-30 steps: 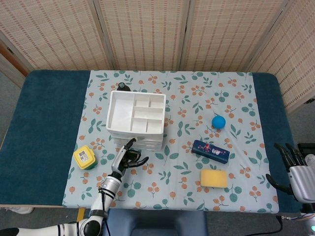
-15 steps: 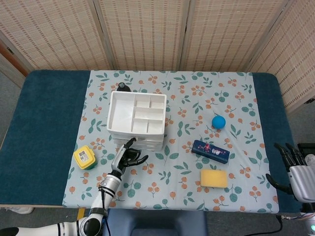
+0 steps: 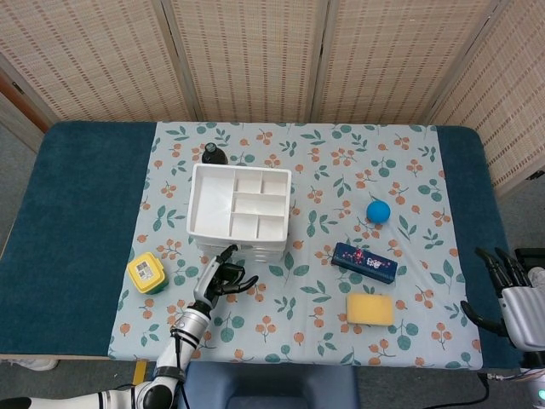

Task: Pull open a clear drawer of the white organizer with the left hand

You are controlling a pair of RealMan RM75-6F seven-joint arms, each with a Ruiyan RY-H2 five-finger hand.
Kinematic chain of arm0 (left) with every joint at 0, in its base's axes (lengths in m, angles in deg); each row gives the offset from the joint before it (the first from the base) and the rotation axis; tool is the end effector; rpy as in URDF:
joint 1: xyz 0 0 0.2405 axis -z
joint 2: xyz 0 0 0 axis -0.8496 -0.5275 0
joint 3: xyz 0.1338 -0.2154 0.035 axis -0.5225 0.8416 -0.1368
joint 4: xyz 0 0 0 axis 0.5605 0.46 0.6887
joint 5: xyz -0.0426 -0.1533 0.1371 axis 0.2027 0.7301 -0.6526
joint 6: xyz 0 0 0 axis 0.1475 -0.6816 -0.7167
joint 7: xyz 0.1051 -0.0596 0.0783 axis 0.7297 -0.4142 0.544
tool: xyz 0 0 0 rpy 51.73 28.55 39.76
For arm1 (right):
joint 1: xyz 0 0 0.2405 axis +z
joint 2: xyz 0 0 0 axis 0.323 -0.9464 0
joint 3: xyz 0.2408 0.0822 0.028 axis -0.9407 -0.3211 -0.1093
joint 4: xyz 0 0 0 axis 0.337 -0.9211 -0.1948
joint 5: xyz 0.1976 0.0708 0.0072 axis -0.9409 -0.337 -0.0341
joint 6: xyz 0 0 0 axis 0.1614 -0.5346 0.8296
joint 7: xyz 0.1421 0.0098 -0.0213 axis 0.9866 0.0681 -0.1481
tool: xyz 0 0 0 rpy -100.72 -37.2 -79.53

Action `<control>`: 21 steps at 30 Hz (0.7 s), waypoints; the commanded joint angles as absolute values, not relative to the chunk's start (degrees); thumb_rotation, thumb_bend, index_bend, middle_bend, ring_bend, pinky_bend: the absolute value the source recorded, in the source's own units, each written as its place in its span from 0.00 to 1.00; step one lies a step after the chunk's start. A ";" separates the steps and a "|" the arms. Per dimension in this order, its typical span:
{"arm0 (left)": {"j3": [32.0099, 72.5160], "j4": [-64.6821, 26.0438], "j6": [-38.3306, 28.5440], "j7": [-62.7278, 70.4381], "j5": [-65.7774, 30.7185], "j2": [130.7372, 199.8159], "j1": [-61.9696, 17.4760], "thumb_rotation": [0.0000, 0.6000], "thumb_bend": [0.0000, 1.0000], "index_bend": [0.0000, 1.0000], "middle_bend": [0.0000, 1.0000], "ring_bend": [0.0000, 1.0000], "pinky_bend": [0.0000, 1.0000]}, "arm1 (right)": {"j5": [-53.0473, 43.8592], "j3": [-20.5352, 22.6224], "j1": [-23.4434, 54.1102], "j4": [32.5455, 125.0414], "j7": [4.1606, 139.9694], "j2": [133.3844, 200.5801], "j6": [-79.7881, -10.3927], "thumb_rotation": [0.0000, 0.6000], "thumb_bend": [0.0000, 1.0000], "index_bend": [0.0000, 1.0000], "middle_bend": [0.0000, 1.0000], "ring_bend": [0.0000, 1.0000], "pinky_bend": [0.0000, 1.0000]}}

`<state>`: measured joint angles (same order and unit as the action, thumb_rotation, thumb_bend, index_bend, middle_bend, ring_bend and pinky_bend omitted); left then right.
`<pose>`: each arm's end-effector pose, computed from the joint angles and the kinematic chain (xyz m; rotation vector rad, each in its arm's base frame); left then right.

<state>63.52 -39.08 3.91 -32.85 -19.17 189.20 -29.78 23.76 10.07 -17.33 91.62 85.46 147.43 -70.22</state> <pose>-0.0946 0.2755 -0.0780 -0.8202 -2.3917 -1.6553 -0.3248 -0.1571 0.1698 1.3484 -0.9998 1.0556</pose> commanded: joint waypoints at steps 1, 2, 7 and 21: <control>63.31 -39.29 3.84 -32.92 -19.43 189.13 -29.94 1.00 0.21 0.33 0.94 1.00 1.00 | 23.79 10.08 -17.32 91.60 85.46 147.44 -70.20 1.00 0.29 0.00 0.13 0.01 0.07; 63.25 -39.42 3.78 -32.98 -19.52 189.07 -30.04 1.00 0.21 0.33 0.94 1.00 1.00 | 23.79 10.09 -17.33 91.60 85.48 147.44 -70.20 1.00 0.29 0.00 0.13 0.01 0.07; 62.70 -40.10 3.66 -32.85 -19.70 188.86 -30.45 1.00 0.21 0.34 0.94 1.00 1.00 | 23.77 10.09 -17.38 91.49 85.58 147.45 -70.25 1.00 0.29 0.00 0.13 0.01 0.07; 60.08 -42.77 2.99 -33.06 -21.44 187.96 -32.25 1.00 0.21 0.33 0.94 1.00 1.00 | 23.83 10.17 -17.50 91.09 85.98 147.55 -70.36 1.00 0.29 0.00 0.13 0.01 0.07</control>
